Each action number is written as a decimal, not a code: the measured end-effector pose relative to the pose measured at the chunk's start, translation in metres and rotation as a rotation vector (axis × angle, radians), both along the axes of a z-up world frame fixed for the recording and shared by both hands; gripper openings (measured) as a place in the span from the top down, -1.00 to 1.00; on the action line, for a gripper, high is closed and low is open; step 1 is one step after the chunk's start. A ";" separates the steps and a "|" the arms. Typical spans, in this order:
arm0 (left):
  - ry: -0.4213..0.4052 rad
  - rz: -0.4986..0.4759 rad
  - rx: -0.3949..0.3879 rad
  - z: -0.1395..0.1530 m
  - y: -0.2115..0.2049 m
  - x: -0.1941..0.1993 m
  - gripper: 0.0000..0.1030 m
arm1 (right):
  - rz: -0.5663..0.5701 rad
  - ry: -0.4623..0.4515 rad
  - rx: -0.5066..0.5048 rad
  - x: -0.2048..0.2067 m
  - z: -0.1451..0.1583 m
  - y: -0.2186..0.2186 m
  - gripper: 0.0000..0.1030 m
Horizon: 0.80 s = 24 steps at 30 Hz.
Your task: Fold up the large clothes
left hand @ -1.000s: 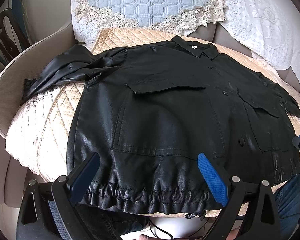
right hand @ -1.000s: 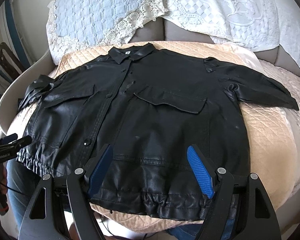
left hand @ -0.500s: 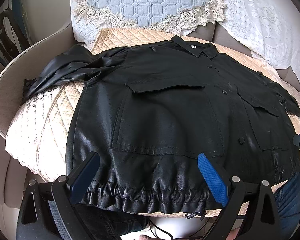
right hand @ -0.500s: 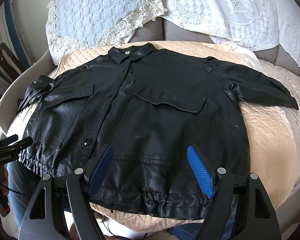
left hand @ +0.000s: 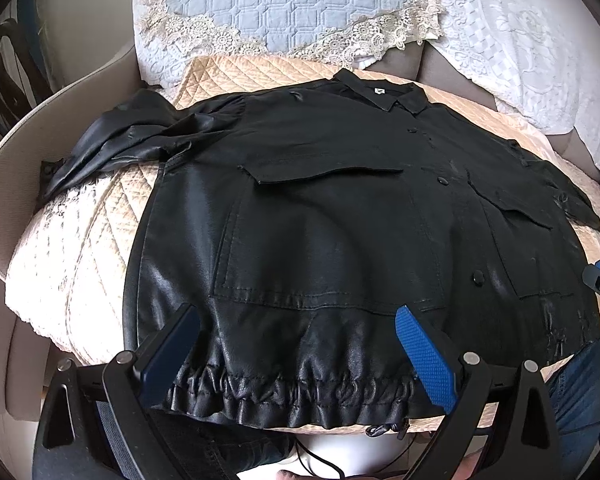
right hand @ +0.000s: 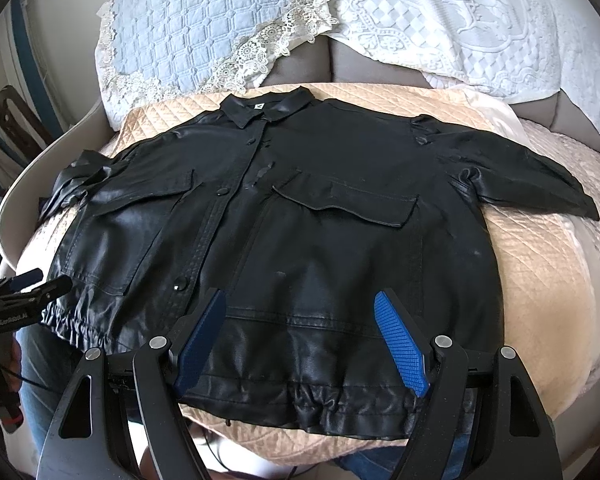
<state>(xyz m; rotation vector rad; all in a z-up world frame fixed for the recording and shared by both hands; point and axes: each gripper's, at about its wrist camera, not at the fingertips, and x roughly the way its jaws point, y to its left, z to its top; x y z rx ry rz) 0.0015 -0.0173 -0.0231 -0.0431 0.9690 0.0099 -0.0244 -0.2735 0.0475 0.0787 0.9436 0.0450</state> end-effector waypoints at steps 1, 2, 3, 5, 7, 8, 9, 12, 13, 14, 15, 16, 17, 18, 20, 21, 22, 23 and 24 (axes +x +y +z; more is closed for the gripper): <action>-0.005 -0.001 0.000 0.000 0.000 0.000 -0.93 | 0.000 -0.001 0.001 0.000 0.000 0.000 -0.50; -0.008 -0.002 -0.003 0.001 0.000 0.000 -0.93 | 0.000 -0.002 0.001 0.000 0.000 0.000 -0.50; -0.010 0.002 -0.006 0.001 0.001 0.000 -0.93 | 0.002 -0.005 0.002 0.001 0.001 0.000 -0.50; -0.013 0.006 -0.019 0.001 0.002 0.001 -0.93 | 0.003 -0.005 0.004 0.002 0.001 0.001 -0.50; -0.016 0.002 -0.032 0.002 0.002 0.002 -0.93 | 0.006 -0.006 0.005 0.004 0.002 0.002 -0.50; -0.020 0.003 -0.033 0.002 0.003 0.002 -0.92 | 0.008 -0.006 0.004 0.004 0.003 0.003 -0.50; -0.023 0.004 -0.037 0.002 0.003 0.003 -0.92 | 0.009 -0.007 0.004 0.006 0.003 0.004 -0.50; -0.028 0.013 -0.057 0.002 0.006 0.005 -0.92 | 0.016 -0.009 0.010 0.010 0.004 0.006 -0.50; -0.028 0.010 -0.066 0.002 0.007 0.006 -0.92 | 0.020 -0.009 0.010 0.012 0.004 0.008 -0.50; -0.029 0.005 -0.075 0.002 0.008 0.008 -0.92 | 0.024 -0.010 0.010 0.014 0.004 0.009 -0.50; -0.031 0.007 -0.076 0.002 0.009 0.008 -0.92 | 0.029 -0.010 0.011 0.015 0.004 0.011 -0.50; -0.035 0.011 -0.075 0.002 0.010 0.009 -0.92 | 0.032 -0.010 0.012 0.017 0.004 0.012 -0.50; -0.035 0.017 -0.071 0.002 0.011 0.011 -0.92 | 0.035 -0.009 0.012 0.019 0.004 0.014 -0.50; -0.036 0.023 -0.068 0.002 0.012 0.012 -0.92 | 0.040 -0.008 0.012 0.022 0.004 0.016 -0.50; -0.040 0.024 -0.078 0.003 0.015 0.014 -0.92 | 0.046 -0.005 0.015 0.026 0.002 0.019 -0.50; -0.043 0.027 -0.081 0.003 0.017 0.016 -0.92 | 0.046 -0.002 0.017 0.029 0.001 0.021 -0.50; -0.047 0.026 -0.086 0.003 0.018 0.018 -0.92 | 0.049 0.002 0.019 0.032 0.000 0.022 -0.50; -0.051 0.030 -0.089 0.003 0.021 0.020 -0.92 | 0.052 0.006 0.018 0.036 -0.001 0.024 -0.50; -0.054 0.036 -0.091 0.003 0.023 0.022 -0.92 | 0.056 0.008 0.013 0.040 -0.003 0.027 -0.50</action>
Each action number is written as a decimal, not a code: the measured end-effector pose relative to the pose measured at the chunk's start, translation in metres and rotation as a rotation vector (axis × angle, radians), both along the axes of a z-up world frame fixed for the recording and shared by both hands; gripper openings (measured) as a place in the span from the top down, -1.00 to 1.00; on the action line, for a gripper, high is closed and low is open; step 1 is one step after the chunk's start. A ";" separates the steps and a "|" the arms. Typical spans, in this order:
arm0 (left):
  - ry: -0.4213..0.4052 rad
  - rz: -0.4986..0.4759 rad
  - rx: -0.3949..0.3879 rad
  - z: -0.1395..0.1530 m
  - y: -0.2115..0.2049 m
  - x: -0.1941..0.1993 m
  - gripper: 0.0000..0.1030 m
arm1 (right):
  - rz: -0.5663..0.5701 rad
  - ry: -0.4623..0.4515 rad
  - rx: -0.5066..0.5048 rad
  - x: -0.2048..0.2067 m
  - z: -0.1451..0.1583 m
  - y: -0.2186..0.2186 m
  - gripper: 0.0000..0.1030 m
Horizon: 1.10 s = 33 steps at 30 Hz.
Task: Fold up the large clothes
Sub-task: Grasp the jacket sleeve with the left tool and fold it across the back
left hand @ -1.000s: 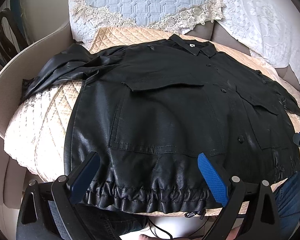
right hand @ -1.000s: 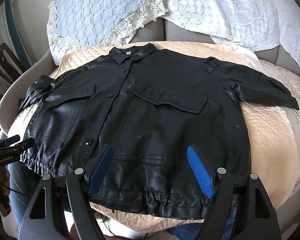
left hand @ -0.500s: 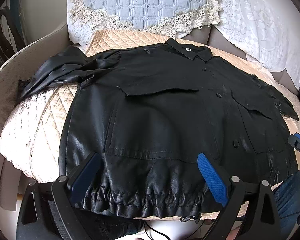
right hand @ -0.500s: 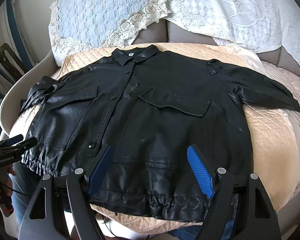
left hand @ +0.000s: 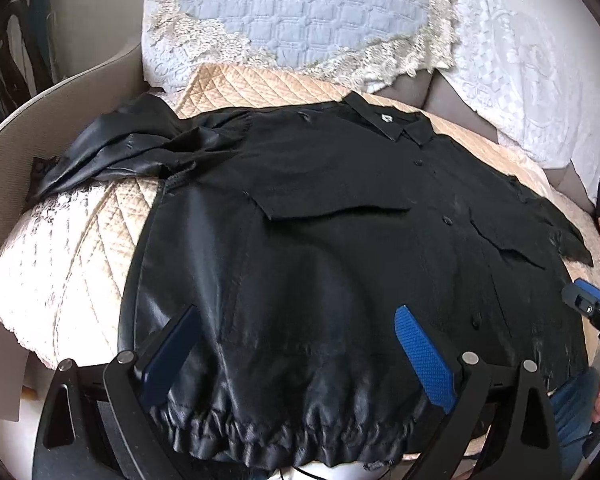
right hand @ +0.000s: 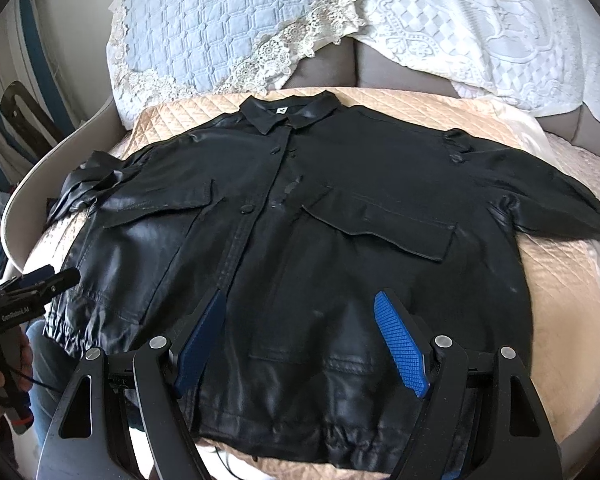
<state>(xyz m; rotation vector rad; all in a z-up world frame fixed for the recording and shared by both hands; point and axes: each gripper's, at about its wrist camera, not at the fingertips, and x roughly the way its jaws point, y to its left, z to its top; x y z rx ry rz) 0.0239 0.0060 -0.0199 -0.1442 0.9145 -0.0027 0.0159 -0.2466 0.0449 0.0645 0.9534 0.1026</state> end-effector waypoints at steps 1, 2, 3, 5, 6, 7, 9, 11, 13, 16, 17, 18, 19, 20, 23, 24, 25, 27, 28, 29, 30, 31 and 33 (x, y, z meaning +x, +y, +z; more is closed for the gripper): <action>0.000 0.000 -0.008 0.000 0.003 0.004 -0.92 | 0.003 0.000 -0.005 0.004 -0.001 0.002 -0.50; 0.000 -0.005 -0.019 0.000 0.006 0.007 -0.91 | 0.007 0.001 -0.008 0.007 -0.001 0.004 -0.50; -0.002 -0.003 -0.028 0.000 0.011 0.011 -0.90 | 0.017 0.001 -0.011 0.012 -0.002 0.007 -0.50; -0.009 0.020 -0.028 0.001 0.024 0.020 -0.81 | 0.032 -0.004 -0.021 0.022 -0.002 0.014 -0.50; -0.011 0.031 -0.028 0.001 0.033 0.026 -0.79 | 0.041 -0.007 -0.024 0.026 -0.002 0.017 -0.50; -0.013 0.057 -0.024 0.001 0.046 0.034 -0.74 | 0.053 -0.011 -0.024 0.031 -0.002 0.021 -0.50; -0.021 0.114 -0.009 0.003 0.070 0.047 -0.70 | 0.077 -0.017 -0.032 0.042 -0.001 0.030 -0.50; -0.039 0.186 0.009 0.005 0.103 0.062 -0.68 | 0.102 -0.023 -0.040 0.053 -0.001 0.039 -0.50; -0.050 0.261 0.042 0.005 0.137 0.076 -0.68 | 0.125 -0.028 -0.042 0.063 -0.002 0.048 -0.50; -0.046 0.382 0.065 0.000 0.189 0.096 -0.68 | 0.150 -0.027 -0.047 0.075 -0.005 0.058 -0.50; -0.045 0.415 0.057 -0.002 0.205 0.100 -0.68 | 0.158 -0.024 -0.048 0.079 -0.007 0.061 -0.50; -0.035 0.465 0.049 -0.006 0.225 0.106 -0.68 | 0.166 -0.017 -0.049 0.083 -0.010 0.064 -0.50; -0.030 0.507 0.045 -0.010 0.241 0.110 -0.68 | 0.171 -0.014 -0.049 0.085 -0.012 0.066 -0.50; -0.028 0.541 0.037 -0.014 0.254 0.114 -0.68 | 0.176 -0.007 -0.052 0.087 -0.014 0.068 -0.50; -0.005 0.650 -0.007 -0.030 0.295 0.122 -0.68 | 0.183 0.012 -0.060 0.093 -0.022 0.071 -0.50; 0.004 0.682 -0.015 -0.037 0.303 0.123 -0.68 | 0.184 0.018 -0.062 0.094 -0.025 0.071 -0.50; 0.018 0.714 -0.018 -0.044 0.313 0.125 -0.68 | 0.183 0.022 -0.064 0.096 -0.026 0.071 -0.50; 0.047 0.758 -0.015 -0.056 0.324 0.130 -0.68 | 0.180 0.027 -0.068 0.099 -0.028 0.070 -0.50; 0.051 0.769 -0.003 -0.061 0.325 0.132 -0.69 | 0.178 0.028 -0.069 0.100 -0.028 0.069 -0.50; 0.049 0.770 0.026 -0.065 0.323 0.134 -0.71 | 0.176 0.029 -0.070 0.102 -0.029 0.068 -0.50; 0.049 0.766 0.059 -0.067 0.319 0.136 -0.71 | 0.175 0.029 -0.070 0.103 -0.029 0.068 -0.50; 0.052 0.761 0.097 -0.069 0.314 0.140 -0.69 | 0.173 0.029 -0.071 0.104 -0.029 0.068 -0.50; 0.052 0.740 0.131 -0.069 0.306 0.144 -0.46 | 0.171 0.030 -0.067 0.106 -0.030 0.067 -0.50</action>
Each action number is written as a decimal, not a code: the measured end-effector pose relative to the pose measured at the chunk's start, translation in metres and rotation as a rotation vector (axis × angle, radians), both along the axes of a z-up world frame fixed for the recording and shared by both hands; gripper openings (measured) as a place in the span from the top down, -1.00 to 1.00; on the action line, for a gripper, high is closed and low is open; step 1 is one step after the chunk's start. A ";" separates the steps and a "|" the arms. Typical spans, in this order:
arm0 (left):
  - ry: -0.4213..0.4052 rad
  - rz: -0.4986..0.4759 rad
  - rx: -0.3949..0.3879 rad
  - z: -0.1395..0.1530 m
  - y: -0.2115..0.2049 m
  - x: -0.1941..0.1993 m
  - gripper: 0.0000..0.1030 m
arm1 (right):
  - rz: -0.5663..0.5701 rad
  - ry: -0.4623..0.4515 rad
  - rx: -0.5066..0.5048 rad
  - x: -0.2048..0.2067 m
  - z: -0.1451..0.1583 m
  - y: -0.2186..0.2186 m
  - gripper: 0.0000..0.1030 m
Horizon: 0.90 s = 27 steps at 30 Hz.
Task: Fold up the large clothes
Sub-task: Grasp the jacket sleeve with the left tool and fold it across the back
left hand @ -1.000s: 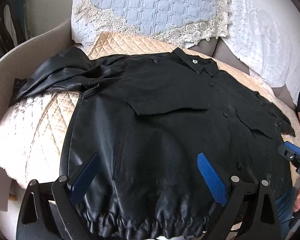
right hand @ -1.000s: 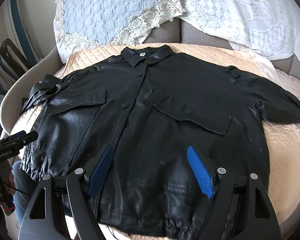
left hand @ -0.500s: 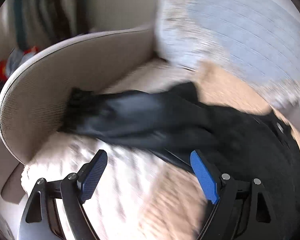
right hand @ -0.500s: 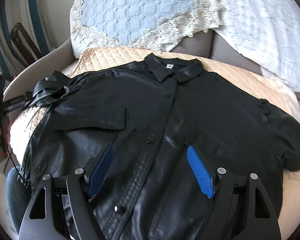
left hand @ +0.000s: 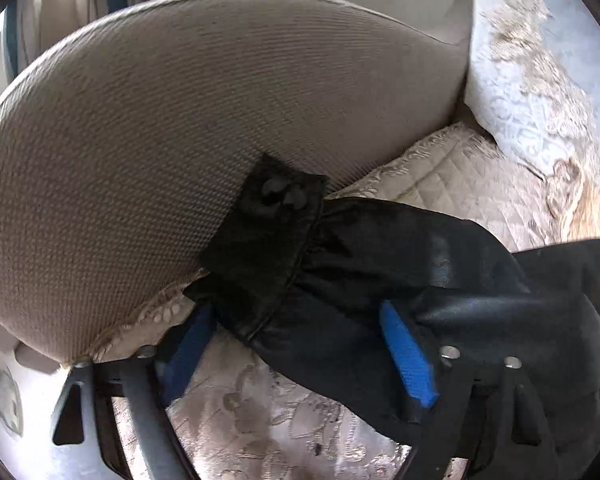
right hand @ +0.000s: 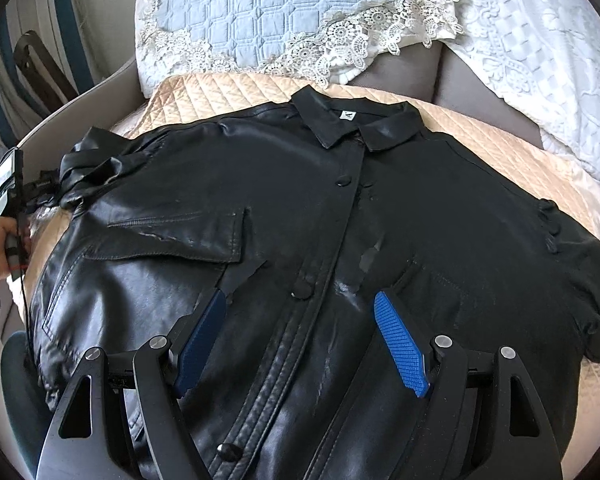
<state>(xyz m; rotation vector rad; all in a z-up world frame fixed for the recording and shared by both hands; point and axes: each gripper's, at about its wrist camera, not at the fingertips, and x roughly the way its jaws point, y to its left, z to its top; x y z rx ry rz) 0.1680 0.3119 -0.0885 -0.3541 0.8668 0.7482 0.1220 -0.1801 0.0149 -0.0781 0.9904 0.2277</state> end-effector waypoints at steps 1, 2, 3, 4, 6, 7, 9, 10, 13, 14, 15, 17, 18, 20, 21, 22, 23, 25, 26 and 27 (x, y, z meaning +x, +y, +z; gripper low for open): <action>-0.005 -0.016 0.007 0.002 -0.002 0.001 -0.22 | 0.000 0.001 0.002 0.001 0.000 0.000 -0.50; -0.007 -0.033 0.015 0.003 -0.004 0.003 0.12 | 0.002 0.001 0.004 0.001 0.000 0.000 -0.50; -0.004 -0.049 0.023 0.004 -0.009 0.007 0.29 | 0.004 0.001 0.006 0.001 0.000 0.000 -0.50; 0.002 -0.069 0.030 0.005 -0.014 0.010 0.52 | 0.006 -0.001 0.008 0.001 0.000 0.000 -0.50; 0.013 -0.084 0.047 0.011 -0.015 0.020 0.69 | 0.011 -0.007 0.012 0.000 0.002 0.000 -0.50; 0.008 -0.091 0.052 0.015 -0.018 0.022 0.74 | 0.011 -0.010 0.013 -0.001 0.004 -0.001 -0.50; -0.025 -0.104 0.070 0.029 -0.023 0.024 0.76 | 0.008 -0.018 0.017 -0.003 0.006 -0.004 -0.50; -0.039 -0.116 0.086 0.039 -0.027 0.022 0.77 | 0.004 -0.021 0.020 -0.004 0.008 -0.006 -0.50; -0.093 -0.176 0.120 0.071 -0.047 0.014 0.77 | -0.009 -0.030 0.030 -0.006 0.011 -0.012 -0.50; -0.112 -0.198 0.130 0.080 -0.056 0.017 0.77 | -0.016 -0.033 0.034 -0.007 0.012 -0.015 -0.50; -0.139 -0.226 0.134 0.093 -0.066 0.017 0.77 | -0.023 -0.037 0.042 -0.008 0.012 -0.018 -0.50; -0.200 -0.300 0.135 0.119 -0.093 0.015 0.77 | -0.032 -0.040 0.052 -0.009 0.013 -0.021 -0.50; -0.229 -0.343 0.138 0.131 -0.109 0.015 0.77 | -0.037 -0.040 0.056 -0.009 0.014 -0.023 -0.50; -0.293 -0.452 0.113 0.151 -0.144 0.014 0.77 | -0.040 -0.040 0.061 -0.010 0.013 -0.025 -0.50; -0.316 -0.503 0.091 0.156 -0.160 0.016 0.77 | -0.043 -0.039 0.064 -0.011 0.013 -0.026 -0.50; -0.338 -0.561 0.055 0.160 -0.179 0.019 0.77 | -0.045 -0.039 0.066 -0.012 0.013 -0.027 -0.50; -0.354 -0.621 0.004 0.161 -0.197 0.023 0.77 | -0.048 -0.040 0.070 -0.012 0.013 -0.029 -0.50; -0.362 -0.740 -0.105 0.153 -0.231 0.031 0.77 | -0.056 -0.037 0.078 -0.013 0.014 -0.032 -0.50; -0.355 -0.785 -0.144 0.146 -0.249 0.033 0.76 | -0.061 -0.035 0.082 -0.013 0.014 -0.034 -0.50; -0.341 -0.833 -0.183 0.138 -0.264 0.035 0.76 | -0.065 -0.033 0.084 -0.013 0.014 -0.036 -0.50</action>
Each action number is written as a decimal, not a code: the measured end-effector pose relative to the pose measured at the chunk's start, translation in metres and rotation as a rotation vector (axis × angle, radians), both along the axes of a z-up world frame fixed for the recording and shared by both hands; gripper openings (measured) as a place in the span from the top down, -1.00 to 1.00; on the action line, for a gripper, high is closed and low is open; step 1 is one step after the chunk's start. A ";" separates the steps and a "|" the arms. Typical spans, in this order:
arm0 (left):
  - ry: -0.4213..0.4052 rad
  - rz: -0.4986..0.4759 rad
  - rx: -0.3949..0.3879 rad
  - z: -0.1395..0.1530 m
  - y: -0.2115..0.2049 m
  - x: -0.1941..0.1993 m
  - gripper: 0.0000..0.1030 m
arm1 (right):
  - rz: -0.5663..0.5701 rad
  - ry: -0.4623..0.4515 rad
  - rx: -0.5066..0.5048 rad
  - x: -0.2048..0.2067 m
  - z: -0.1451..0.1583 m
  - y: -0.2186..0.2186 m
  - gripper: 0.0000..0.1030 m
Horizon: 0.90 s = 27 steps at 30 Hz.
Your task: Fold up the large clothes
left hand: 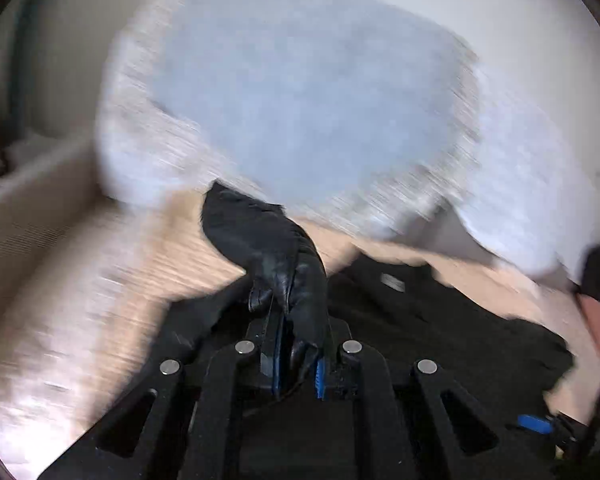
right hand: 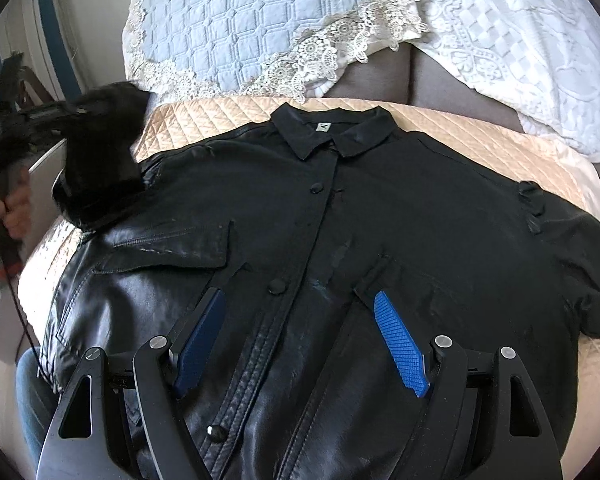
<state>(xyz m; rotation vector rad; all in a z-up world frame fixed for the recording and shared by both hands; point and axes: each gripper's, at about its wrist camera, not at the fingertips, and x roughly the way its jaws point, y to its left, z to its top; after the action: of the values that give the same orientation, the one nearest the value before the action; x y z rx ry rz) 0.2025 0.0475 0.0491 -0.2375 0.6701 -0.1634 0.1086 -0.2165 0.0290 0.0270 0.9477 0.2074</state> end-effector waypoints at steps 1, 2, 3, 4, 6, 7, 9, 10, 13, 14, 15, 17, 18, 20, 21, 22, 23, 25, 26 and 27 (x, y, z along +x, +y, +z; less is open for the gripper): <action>0.033 -0.061 -0.027 -0.012 -0.016 0.006 0.74 | -0.002 0.003 0.003 0.000 0.000 -0.001 -0.50; 0.066 -0.103 -0.055 -0.024 -0.028 0.014 0.73 | -0.004 0.007 0.009 0.000 0.000 -0.004 -0.50; 0.106 -0.141 -0.076 -0.036 -0.039 0.016 0.73 | -0.005 0.012 0.017 0.001 0.000 -0.006 -0.50; 0.157 -0.176 -0.091 -0.048 -0.047 0.021 0.72 | -0.005 0.015 0.022 0.001 0.000 -0.007 -0.50; 0.230 -0.194 -0.097 -0.059 -0.053 0.023 0.71 | -0.006 0.017 0.034 0.004 0.002 -0.010 -0.50; 0.238 -0.201 -0.098 -0.060 -0.053 0.018 0.59 | -0.006 0.016 0.040 0.005 0.002 -0.010 -0.50; 0.211 -0.216 -0.112 -0.050 -0.046 0.003 0.32 | -0.002 0.019 0.064 0.009 0.002 -0.008 -0.50; 0.185 -0.220 -0.131 -0.043 -0.040 -0.005 0.14 | 0.001 0.021 0.080 0.012 0.001 -0.006 -0.50; 0.092 -0.177 -0.142 -0.018 -0.009 -0.023 -0.16 | 0.016 0.022 0.120 0.024 0.001 0.005 -0.50; 0.073 -0.156 -0.145 -0.011 0.003 -0.027 -0.16 | 0.020 0.022 0.133 0.028 0.001 0.009 -0.50; 0.062 -0.141 -0.157 -0.006 0.015 -0.029 -0.17 | 0.024 0.019 0.149 0.033 0.001 0.014 -0.50; 0.058 -0.091 -0.142 -0.005 0.036 -0.029 -0.18 | 0.034 0.014 0.179 0.045 0.000 0.023 -0.50; 0.077 -0.050 -0.105 -0.010 0.043 -0.024 -0.18 | 0.034 0.024 0.197 0.052 -0.002 0.028 -0.50; 0.121 0.000 -0.057 -0.026 0.052 -0.015 -0.18 | 0.039 0.043 0.238 0.065 -0.007 0.035 -0.50; 0.146 0.006 -0.051 -0.035 0.055 -0.011 -0.18 | 0.035 0.060 0.248 0.074 -0.013 0.040 -0.50; 0.177 0.013 -0.039 -0.046 0.058 -0.008 -0.17 | 0.027 0.076 0.241 0.078 -0.018 0.042 -0.50; 0.207 0.026 -0.022 -0.057 0.059 -0.004 -0.16 | 0.014 0.102 0.219 0.086 -0.027 0.045 -0.50; 0.248 0.032 0.006 -0.077 0.060 0.002 -0.16 | -0.005 0.166 0.180 0.097 -0.045 0.050 -0.50; 0.262 0.037 0.007 -0.085 0.061 0.001 -0.16 | -0.011 0.218 0.172 0.102 -0.057 0.053 -0.46; 0.271 0.034 0.001 -0.091 0.061 0.000 -0.16 | -0.010 0.232 0.160 0.105 -0.063 0.056 -0.36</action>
<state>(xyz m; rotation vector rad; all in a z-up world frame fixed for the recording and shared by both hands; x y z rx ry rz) 0.2024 0.1089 -0.0422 -0.2724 0.9342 -0.0985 0.2137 -0.1602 -0.0343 0.2065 1.1601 0.2746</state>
